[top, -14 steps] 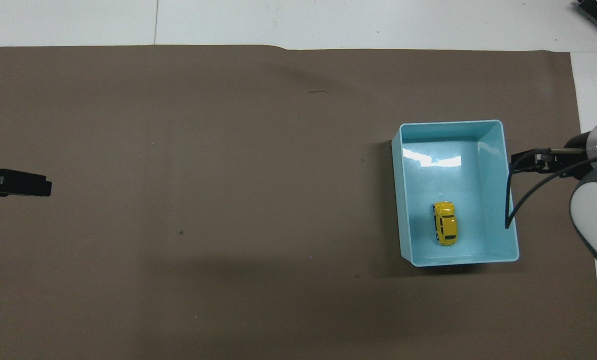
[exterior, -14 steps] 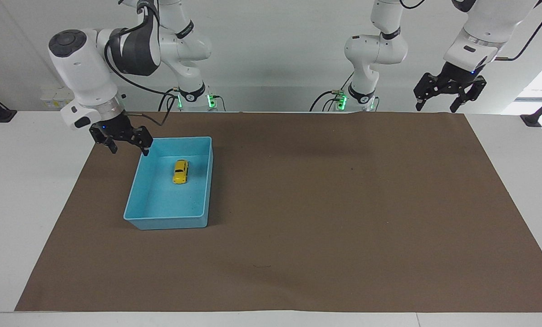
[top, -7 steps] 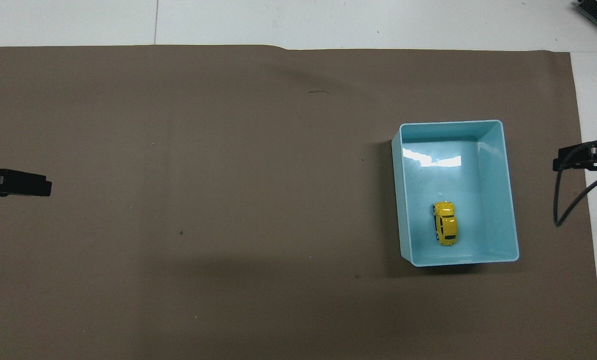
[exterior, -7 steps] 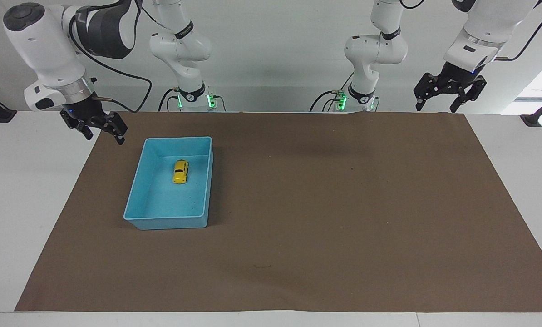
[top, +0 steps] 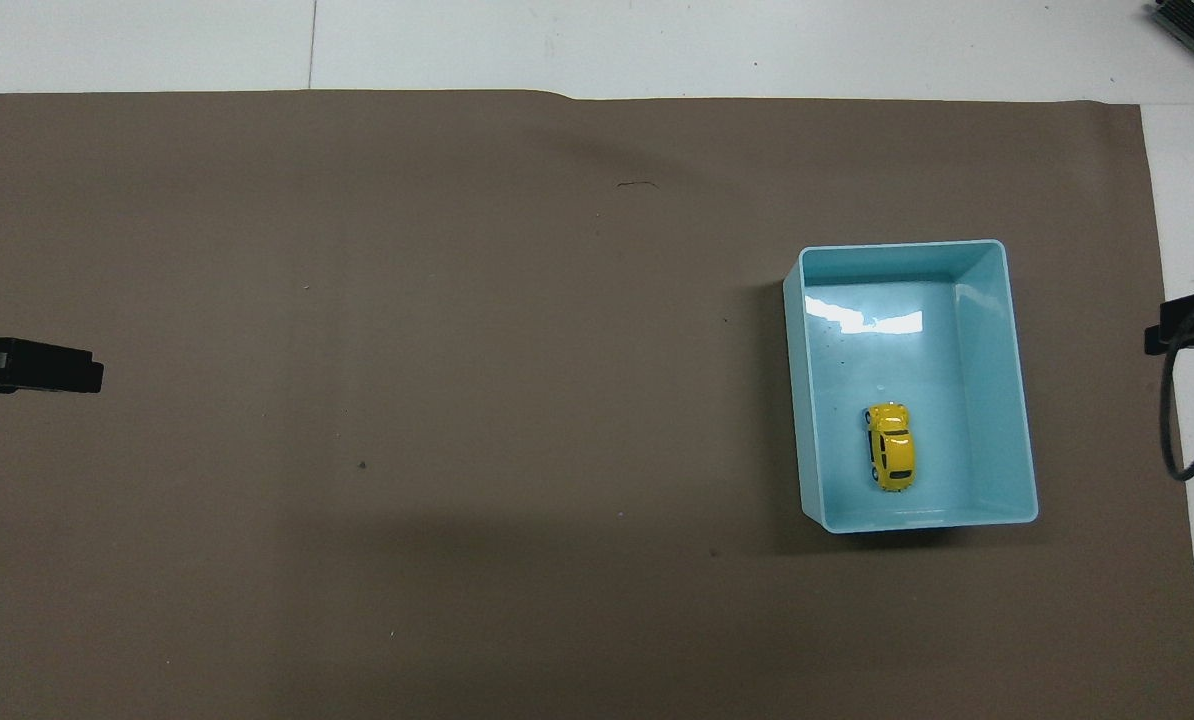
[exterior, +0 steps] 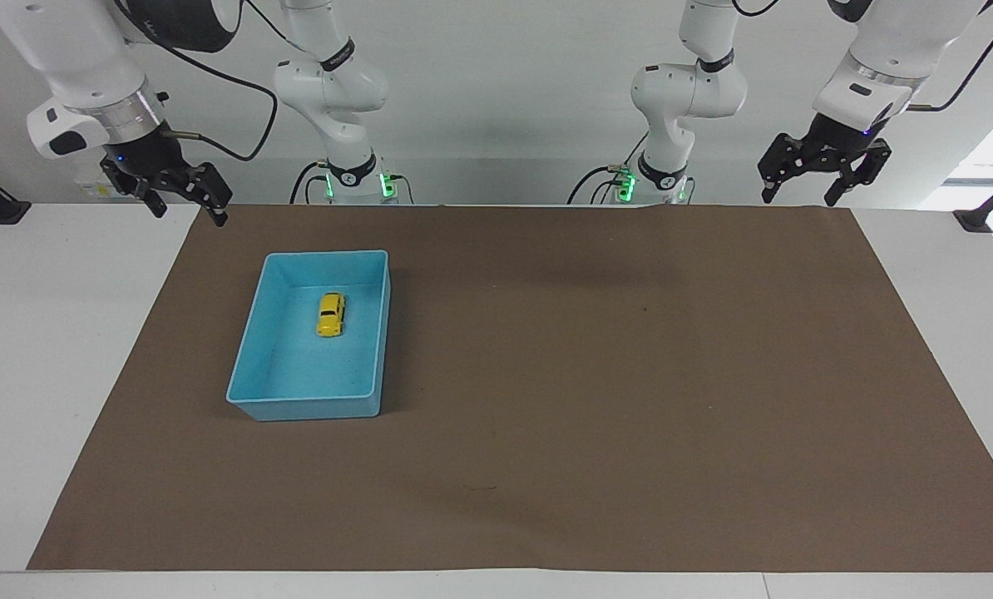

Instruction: Wind up and store yellow beetle car

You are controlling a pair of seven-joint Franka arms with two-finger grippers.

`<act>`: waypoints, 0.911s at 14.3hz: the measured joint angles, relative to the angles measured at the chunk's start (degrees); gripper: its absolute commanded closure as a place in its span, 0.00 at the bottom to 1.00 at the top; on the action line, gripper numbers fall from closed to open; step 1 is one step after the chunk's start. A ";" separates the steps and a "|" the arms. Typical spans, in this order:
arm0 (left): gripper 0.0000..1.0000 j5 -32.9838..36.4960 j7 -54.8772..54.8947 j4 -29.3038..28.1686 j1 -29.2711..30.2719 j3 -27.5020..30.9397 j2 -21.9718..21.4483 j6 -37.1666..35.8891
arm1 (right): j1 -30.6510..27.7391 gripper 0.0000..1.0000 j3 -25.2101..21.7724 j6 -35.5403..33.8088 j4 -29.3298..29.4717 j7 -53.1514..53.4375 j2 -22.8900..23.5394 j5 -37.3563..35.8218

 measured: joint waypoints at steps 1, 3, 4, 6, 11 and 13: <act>0.00 0.00 0.00 0.00 0.00 0.00 0.00 0.00 | 0.02 0.00 0.01 0.01 -0.04 0.00 0.04 0.00; 0.00 0.00 0.00 0.00 0.00 0.00 0.00 0.00 | 0.17 0.00 0.05 0.03 -0.15 0.00 0.15 0.00; 0.00 0.00 0.00 0.00 0.00 0.00 0.00 0.00 | 0.32 0.00 0.07 0.03 -0.18 0.00 0.16 0.00; 0.00 0.00 0.00 0.00 0.00 0.00 0.00 0.00 | 0.59 0.00 0.18 0.03 -0.18 0.02 0.16 0.00; 0.00 0.00 0.00 0.00 0.00 -0.01 0.00 0.00 | 0.77 0.00 0.68 0.03 -0.18 0.02 0.16 -0.04; 0.00 0.00 0.00 0.00 0.00 -0.01 0.00 0.00 | 1.36 0.00 0.76 0.03 -0.18 0.04 0.16 -0.07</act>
